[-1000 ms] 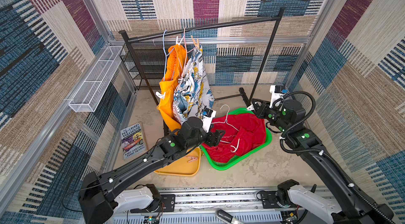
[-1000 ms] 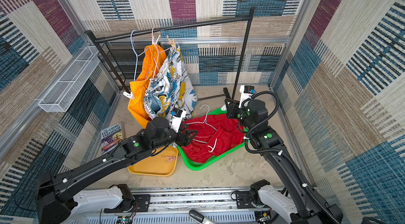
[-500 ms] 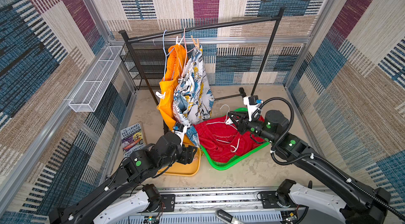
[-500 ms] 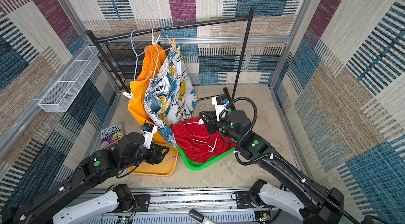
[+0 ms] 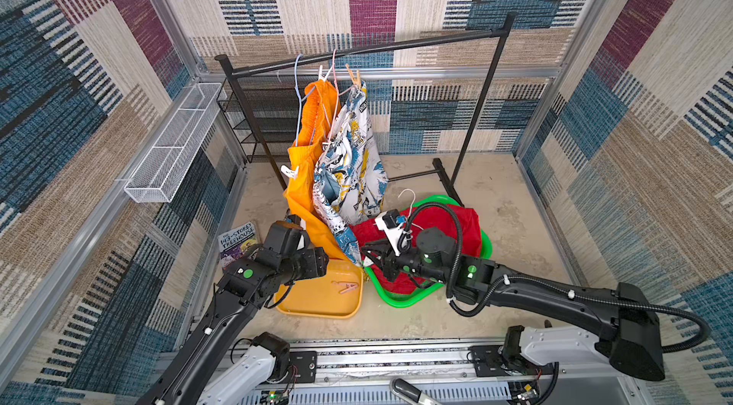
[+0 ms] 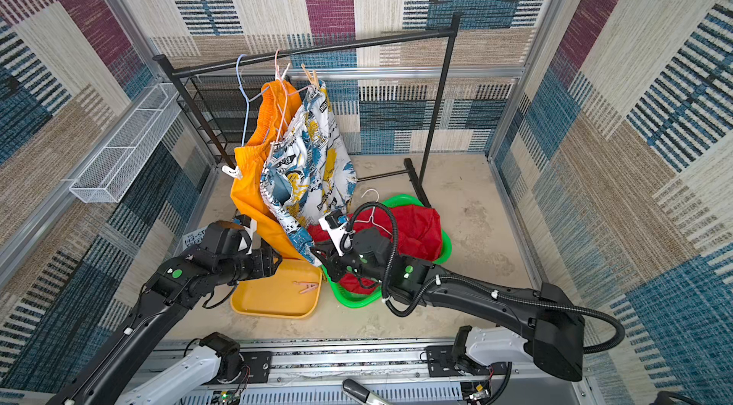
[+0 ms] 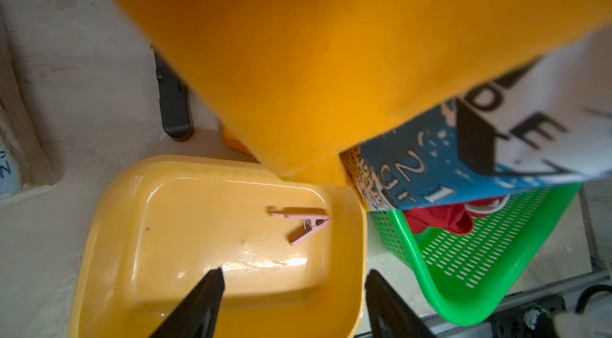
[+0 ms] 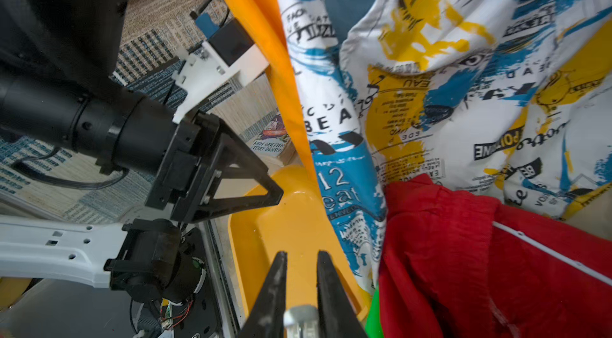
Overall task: Remove the clothespins securing shorts to the hanger
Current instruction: Place the clothespin in the storage box.
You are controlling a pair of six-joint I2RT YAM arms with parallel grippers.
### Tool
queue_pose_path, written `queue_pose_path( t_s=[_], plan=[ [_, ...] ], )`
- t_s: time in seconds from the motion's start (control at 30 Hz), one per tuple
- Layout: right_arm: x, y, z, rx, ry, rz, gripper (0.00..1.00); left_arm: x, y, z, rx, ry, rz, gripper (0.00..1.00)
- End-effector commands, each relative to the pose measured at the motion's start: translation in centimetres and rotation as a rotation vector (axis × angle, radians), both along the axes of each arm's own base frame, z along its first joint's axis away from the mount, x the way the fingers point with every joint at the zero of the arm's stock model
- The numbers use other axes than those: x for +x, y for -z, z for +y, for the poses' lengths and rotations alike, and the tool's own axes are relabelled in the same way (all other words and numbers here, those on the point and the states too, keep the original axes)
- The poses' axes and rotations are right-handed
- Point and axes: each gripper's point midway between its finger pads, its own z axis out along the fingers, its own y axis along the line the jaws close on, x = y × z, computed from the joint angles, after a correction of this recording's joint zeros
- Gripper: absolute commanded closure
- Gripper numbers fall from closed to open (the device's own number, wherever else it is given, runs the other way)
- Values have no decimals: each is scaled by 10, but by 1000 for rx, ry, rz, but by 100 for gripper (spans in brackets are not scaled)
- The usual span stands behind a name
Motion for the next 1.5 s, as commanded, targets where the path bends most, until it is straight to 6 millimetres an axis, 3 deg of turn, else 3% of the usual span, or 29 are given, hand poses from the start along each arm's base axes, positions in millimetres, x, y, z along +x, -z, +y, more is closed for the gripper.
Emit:
queue_pose_path(
  t_s=[0.0, 0.33, 0.6, 1.0, 1.27, 1.47],
  plan=[
    [-1, -4, 21, 18, -16, -44, 81, 10, -5, -2, -72, 37, -28, 28],
    [-19, 57, 88, -139, -100, -59, 81, 25, 5, 12, -236, -51, -20, 29],
    [-14, 106, 130, -228, -130, -62, 80, 32, 7, 31, -245, -126, -27, 29],
    [-5, 156, 160, -287, -129, -50, 79, 38, 8, 50, -283, -200, -54, 28],
    [-1, 160, 162, -279, -116, -68, 70, 39, 9, 50, -289, -199, -56, 28],
    [-9, 127, 152, -213, -126, -98, 53, 39, 6, 49, -293, -191, -70, 28]
  ],
)
